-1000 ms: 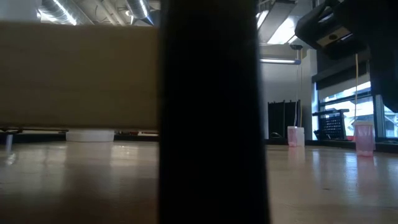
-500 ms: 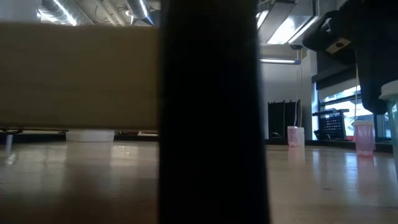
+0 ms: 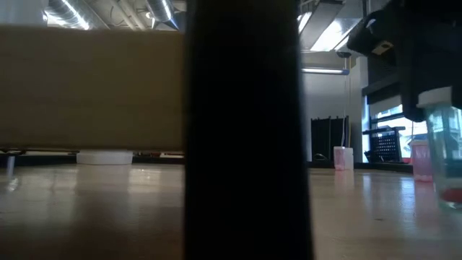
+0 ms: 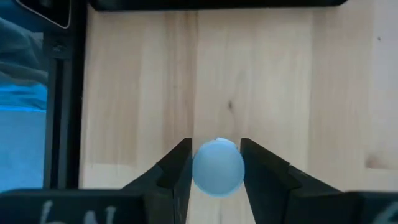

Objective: Pick and place medicine bottles onto shelf by color

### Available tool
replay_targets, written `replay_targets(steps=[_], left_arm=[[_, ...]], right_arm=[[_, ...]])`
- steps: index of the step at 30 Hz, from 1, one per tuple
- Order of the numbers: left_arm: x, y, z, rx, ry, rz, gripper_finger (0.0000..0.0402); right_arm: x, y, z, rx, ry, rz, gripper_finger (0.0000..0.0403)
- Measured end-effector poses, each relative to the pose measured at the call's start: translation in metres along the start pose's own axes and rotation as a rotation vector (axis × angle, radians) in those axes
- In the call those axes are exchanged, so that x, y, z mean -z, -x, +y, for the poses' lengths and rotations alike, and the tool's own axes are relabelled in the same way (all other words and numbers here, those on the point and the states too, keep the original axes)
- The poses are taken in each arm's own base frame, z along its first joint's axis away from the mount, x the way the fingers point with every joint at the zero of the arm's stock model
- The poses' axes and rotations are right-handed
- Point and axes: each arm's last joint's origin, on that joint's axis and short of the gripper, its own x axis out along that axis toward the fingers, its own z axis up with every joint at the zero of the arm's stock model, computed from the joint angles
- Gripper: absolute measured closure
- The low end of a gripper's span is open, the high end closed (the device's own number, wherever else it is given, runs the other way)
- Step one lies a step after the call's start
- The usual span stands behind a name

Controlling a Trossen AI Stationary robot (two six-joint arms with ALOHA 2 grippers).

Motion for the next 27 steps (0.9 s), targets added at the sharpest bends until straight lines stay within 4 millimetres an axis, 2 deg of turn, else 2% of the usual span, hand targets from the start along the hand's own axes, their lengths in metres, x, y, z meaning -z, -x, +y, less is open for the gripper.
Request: replay_targets(steps=[7, 14, 18, 27], left_arm=[[0.0, 0.0, 0.0, 0.0, -0.005, 0.0, 0.0179], [0.0, 0.0, 0.0, 0.001, -0.019, 0.0, 0.0179], [0.0, 0.0, 0.0, 0.001, -0.019, 0.0, 0.0179], [0.0, 0.0, 0.0, 0.001, -0.019, 0.0, 0.0179]], right_arm=[[-0.008, 0.015, -0.012, -0.009, -0.042, -0.02, 0.0279], [-0.017, 0.035, -0.035, 0.003, -0.112, -0.02, 0.0279], [-0.026, 0.051, -0.055, 0.004, -0.165, -0.053, 0.0279], [-0.045, 0.081, -0.115, 0.043, -0.28, -0.118, 0.0279]])
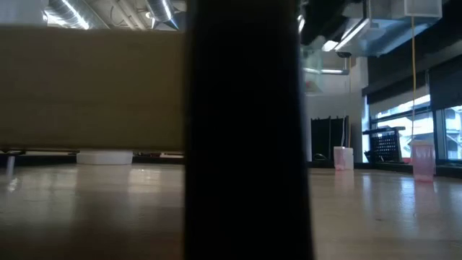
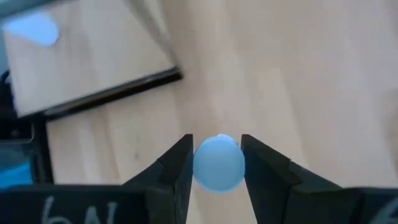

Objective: Pick and place medicine bottles onto shelf by color

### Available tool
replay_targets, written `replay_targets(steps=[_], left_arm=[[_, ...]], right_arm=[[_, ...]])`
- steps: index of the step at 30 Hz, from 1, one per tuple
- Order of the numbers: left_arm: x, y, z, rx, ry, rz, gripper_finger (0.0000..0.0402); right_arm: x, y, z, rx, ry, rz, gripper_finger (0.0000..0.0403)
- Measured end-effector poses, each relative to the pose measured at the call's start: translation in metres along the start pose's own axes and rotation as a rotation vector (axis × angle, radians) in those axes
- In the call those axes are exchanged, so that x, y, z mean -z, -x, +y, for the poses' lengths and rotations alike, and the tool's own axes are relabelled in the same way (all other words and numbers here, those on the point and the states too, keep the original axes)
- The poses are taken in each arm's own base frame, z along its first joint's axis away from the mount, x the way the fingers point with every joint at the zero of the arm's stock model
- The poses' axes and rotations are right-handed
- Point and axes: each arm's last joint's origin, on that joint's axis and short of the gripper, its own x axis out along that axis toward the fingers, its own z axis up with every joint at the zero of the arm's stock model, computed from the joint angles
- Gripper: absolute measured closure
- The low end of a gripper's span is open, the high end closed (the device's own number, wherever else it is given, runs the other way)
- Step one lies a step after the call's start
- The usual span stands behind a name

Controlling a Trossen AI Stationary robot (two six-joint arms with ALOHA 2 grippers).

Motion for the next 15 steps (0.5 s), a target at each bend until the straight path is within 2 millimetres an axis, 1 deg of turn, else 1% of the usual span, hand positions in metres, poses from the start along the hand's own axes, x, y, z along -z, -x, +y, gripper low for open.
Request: replay_targets(steps=[5, 11, 15], left_arm=[[0.0, 0.0, 0.0, -0.001, 0.001, 0.0, 0.0179], [-0.001, 0.0, 0.001, -0.017, 0.002, -0.028, 0.0179], [-0.002, 0.0, 0.002, -0.049, 0.001, -0.081, 0.0179]], right_arm=[[-0.021, 0.01, -0.03, 0.028, -0.016, -0.04, 0.0279], [-0.057, 0.025, -0.062, 0.053, 0.044, -0.139, 0.0279], [-0.079, 0.023, -0.086, 0.043, 0.011, -0.194, 0.0279]])
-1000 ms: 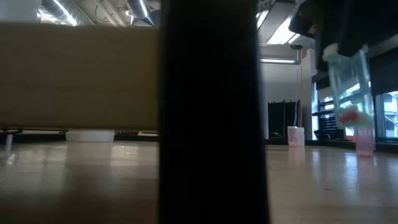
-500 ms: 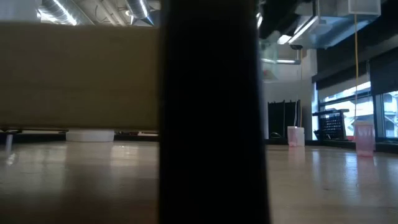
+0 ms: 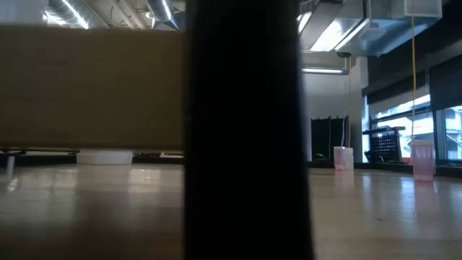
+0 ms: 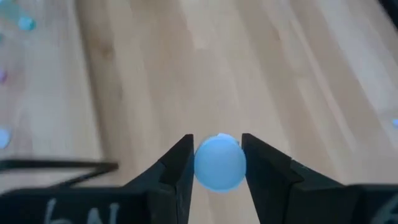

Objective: Pick and place medicine bottles onto shelf by color

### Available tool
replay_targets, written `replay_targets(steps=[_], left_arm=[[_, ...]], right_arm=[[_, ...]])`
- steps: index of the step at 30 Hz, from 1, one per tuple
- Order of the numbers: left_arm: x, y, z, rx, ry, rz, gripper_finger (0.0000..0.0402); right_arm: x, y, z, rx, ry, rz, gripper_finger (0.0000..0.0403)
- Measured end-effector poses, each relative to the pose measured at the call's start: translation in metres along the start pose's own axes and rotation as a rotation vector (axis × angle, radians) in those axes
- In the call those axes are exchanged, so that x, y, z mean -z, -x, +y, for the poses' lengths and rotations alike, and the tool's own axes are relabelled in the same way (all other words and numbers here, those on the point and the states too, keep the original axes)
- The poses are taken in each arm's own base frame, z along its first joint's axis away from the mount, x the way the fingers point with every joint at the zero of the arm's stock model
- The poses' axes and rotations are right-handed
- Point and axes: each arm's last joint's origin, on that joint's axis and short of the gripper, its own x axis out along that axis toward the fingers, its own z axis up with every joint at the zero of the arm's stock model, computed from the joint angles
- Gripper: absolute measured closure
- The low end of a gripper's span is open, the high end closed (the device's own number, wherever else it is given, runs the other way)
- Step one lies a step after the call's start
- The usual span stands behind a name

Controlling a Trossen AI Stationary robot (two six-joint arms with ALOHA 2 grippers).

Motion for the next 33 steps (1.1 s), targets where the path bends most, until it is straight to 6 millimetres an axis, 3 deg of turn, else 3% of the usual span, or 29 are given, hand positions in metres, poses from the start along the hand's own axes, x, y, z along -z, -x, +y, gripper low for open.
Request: replay_targets(steps=[7, 21, 33], left_arm=[[-0.004, -0.005, 0.003, -0.033, 0.022, -0.015, 0.0179], [-0.011, -0.015, 0.01, -0.092, 0.059, -0.021, 0.0179], [-0.012, -0.015, 0.011, -0.094, 0.057, -0.018, 0.0179]], right_arm=[[-0.014, -0.035, -0.019, -0.083, 0.014, -0.006, 0.0279], [0.002, -0.099, -0.024, -0.053, 0.057, 0.143, 0.0279], [0.011, -0.125, -0.025, -0.01, 0.107, 0.199, 0.0279]])
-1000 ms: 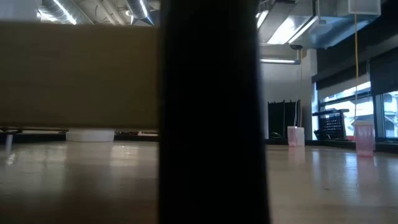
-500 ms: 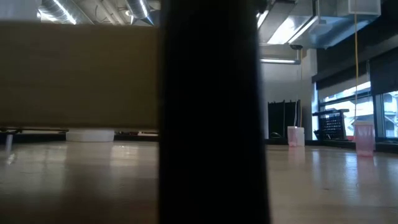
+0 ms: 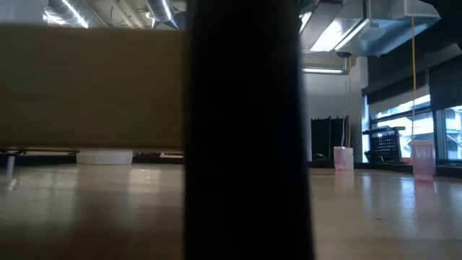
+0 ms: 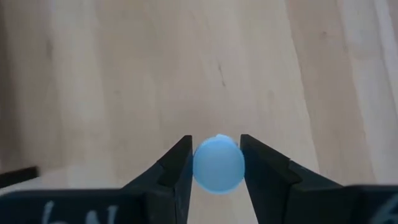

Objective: Pick and place medicine bottles onto shelf by color

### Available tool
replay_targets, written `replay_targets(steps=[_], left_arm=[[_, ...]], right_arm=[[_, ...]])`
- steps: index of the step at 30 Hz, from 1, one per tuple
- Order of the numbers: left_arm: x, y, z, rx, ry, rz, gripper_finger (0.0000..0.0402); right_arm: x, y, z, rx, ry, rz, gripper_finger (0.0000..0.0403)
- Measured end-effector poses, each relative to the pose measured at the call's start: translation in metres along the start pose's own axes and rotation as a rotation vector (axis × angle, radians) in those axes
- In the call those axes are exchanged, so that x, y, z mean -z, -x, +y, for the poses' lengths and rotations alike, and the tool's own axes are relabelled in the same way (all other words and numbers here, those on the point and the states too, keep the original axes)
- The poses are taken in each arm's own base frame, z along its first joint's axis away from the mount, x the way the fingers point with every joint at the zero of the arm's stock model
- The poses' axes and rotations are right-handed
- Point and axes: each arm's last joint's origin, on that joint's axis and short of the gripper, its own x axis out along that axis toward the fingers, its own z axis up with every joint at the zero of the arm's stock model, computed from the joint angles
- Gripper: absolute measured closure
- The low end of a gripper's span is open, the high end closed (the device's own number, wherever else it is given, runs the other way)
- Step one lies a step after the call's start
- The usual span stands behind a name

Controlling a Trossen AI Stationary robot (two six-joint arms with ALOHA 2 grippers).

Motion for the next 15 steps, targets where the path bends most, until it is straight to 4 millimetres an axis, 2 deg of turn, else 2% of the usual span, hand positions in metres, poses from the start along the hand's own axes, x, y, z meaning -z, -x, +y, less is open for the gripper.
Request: replay_targets(steps=[15], left_arm=[[0.0008, 0.0001, 0.0013, -0.01, -0.016, 0.006, 0.0179]], right_arm=[[-0.0007, -0.0065, -0.001, 0.019, 0.024, -0.008, 0.0279]])
